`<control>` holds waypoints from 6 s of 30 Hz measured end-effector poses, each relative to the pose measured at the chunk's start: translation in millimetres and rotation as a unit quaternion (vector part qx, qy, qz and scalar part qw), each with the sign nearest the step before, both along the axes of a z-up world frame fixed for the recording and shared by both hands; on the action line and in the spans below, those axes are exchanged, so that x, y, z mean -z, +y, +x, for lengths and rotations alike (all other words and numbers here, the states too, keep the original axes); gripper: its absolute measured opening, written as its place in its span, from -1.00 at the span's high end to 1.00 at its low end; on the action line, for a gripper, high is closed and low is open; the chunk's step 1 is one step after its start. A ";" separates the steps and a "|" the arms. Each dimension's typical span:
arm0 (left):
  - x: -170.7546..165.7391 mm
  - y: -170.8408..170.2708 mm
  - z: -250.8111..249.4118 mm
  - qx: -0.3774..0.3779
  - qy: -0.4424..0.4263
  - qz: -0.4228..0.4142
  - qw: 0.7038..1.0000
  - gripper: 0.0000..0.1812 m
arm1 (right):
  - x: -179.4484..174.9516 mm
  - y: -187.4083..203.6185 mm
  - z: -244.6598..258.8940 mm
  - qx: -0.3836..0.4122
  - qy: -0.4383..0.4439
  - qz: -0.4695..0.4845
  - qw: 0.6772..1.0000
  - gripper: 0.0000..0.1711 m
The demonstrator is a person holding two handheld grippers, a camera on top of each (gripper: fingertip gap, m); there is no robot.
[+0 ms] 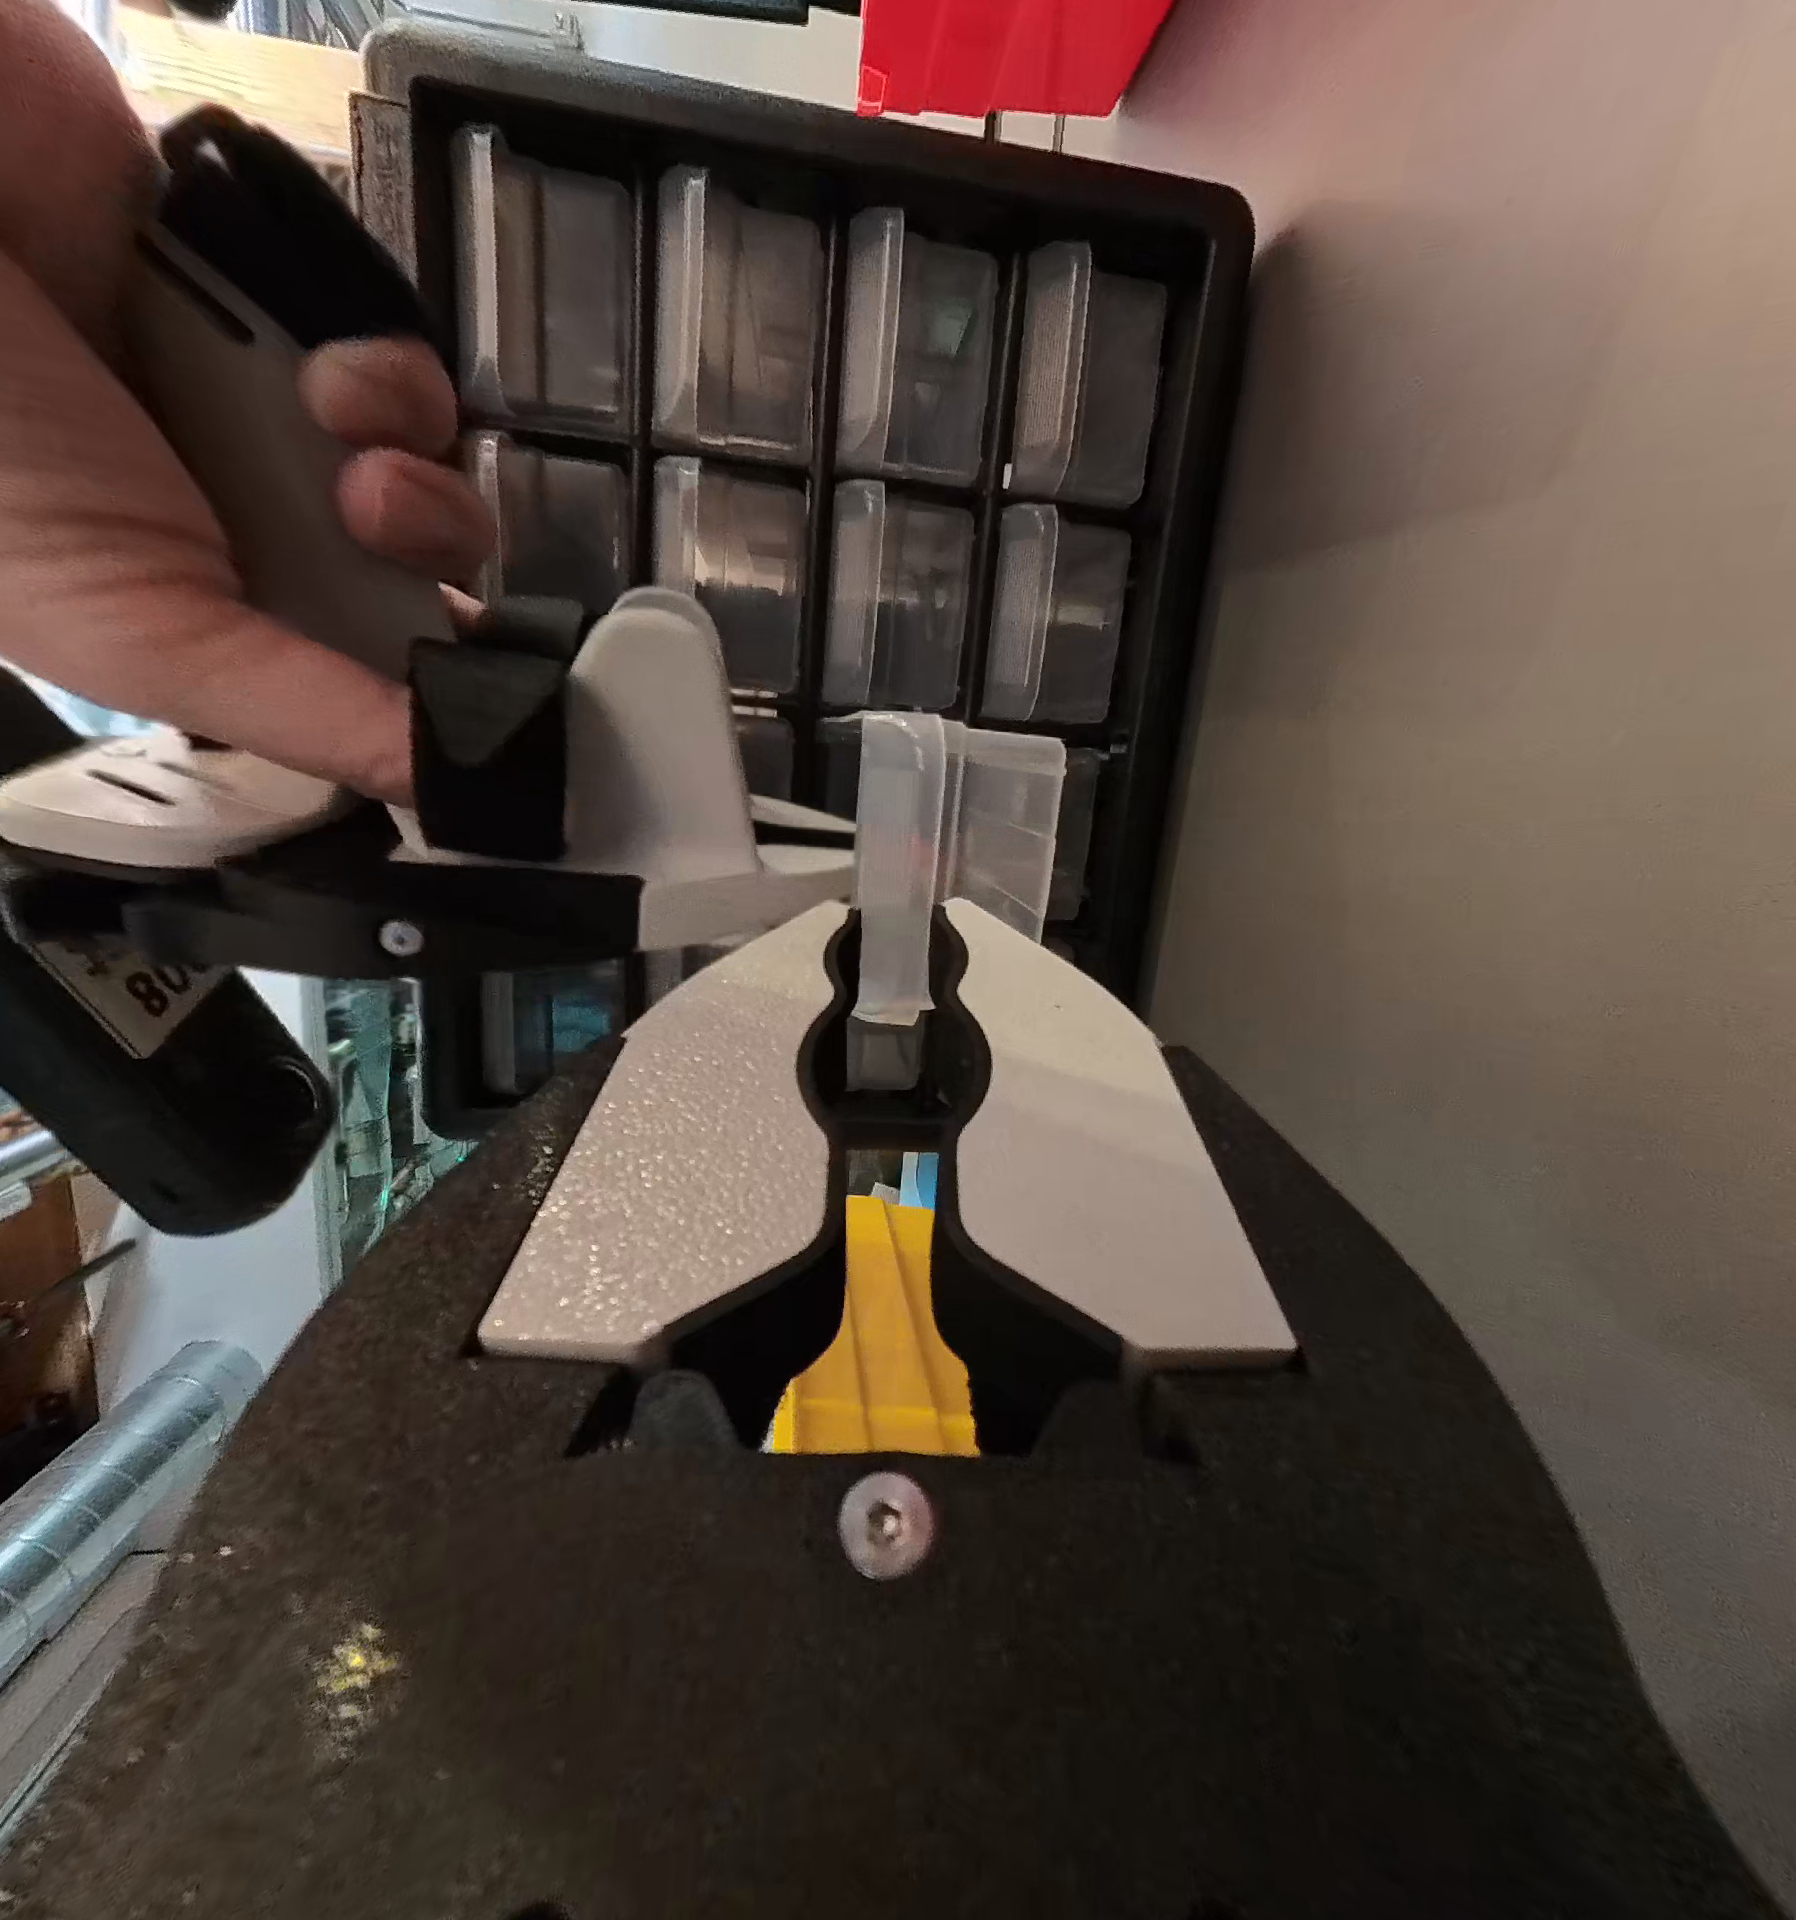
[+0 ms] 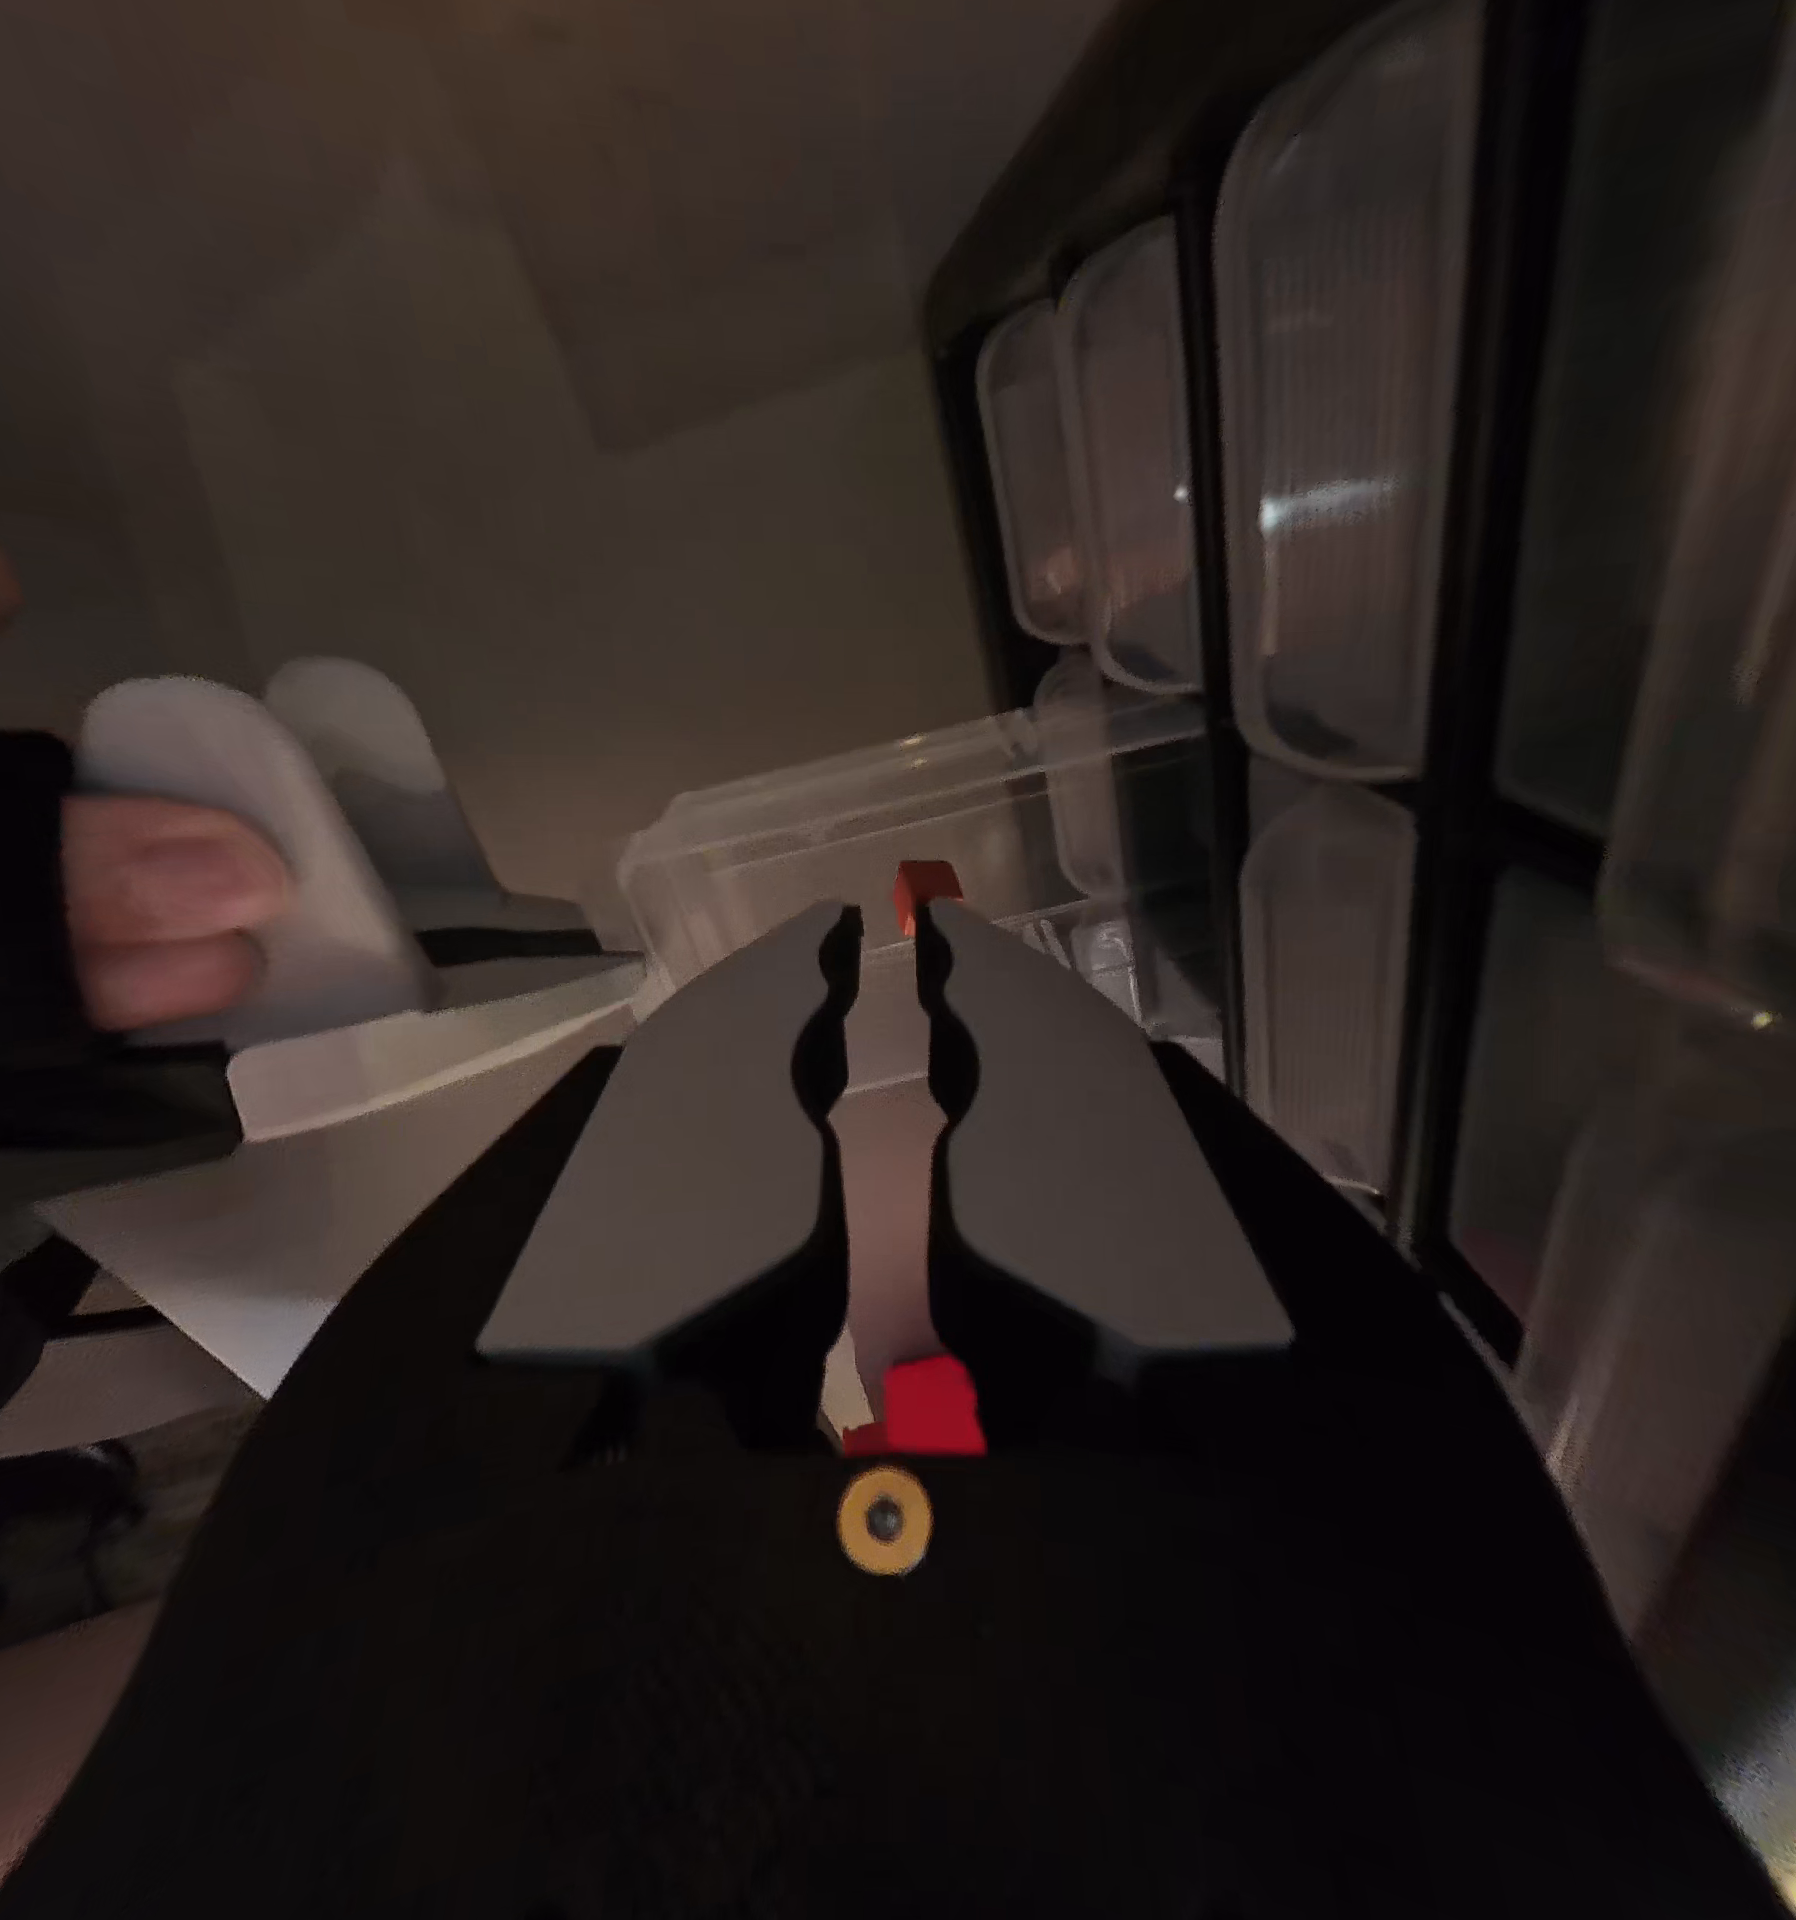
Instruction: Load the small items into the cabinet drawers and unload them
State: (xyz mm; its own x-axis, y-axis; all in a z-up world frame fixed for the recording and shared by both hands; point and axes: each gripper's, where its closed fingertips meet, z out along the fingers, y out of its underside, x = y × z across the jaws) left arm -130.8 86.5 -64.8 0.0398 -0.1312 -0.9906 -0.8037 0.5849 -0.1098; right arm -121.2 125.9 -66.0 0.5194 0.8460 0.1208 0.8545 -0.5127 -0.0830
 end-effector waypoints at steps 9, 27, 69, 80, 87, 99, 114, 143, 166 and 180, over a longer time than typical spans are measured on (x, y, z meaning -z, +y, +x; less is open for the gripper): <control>0.3 -1.2 0.1 0.000 0.005 0.001 1.000 0.87 | 6.0 1.5 2.2 -0.068 0.038 -0.002 0.997 0.86; 1.4 -1.2 -0.2 -0.001 0.009 -0.005 1.000 0.87 | 2.4 2.8 2.7 -0.143 0.093 0.055 0.984 0.79; 2.8 0.0 1.6 -0.006 0.006 -0.004 1.000 0.87 | -69.0 -19.8 295.7 0.252 0.115 0.286 0.917 0.86; -0.2 19.5 6.6 -0.029 0.002 0.022 0.999 0.88 | 70.6 -35.7 365.5 0.367 0.035 0.050 0.928 0.86; -1.6 37.8 10.6 -0.048 0.005 0.025 0.999 0.88 | 85.6 -36.6 377.3 0.389 0.005 0.026 0.921 0.86; -2.7 62.0 17.4 -0.065 0.025 0.046 0.997 0.89 | 26.7 -30.6 362.0 0.367 0.081 0.123 0.919 0.72; -3.1 90.0 27.8 -0.095 -0.001 0.044 0.995 0.80 | -28.0 -37.9 337.5 0.321 0.074 0.194 0.924 0.72; -5.0 30.9 73.2 -0.003 0.017 0.106 0.994 0.90 | -80.2 -40.4 229.3 0.148 0.170 0.241 0.944 0.76; 6.2 -19.4 53.8 0.012 0.019 0.037 0.999 0.88 | 19.5 -20.9 63.8 -0.228 -0.046 0.010 0.972 0.82; 6.8 -21.9 52.3 0.020 0.017 0.025 0.999 0.88 | 31.1 -16.1 66.8 -0.242 -0.168 -0.052 0.954 0.91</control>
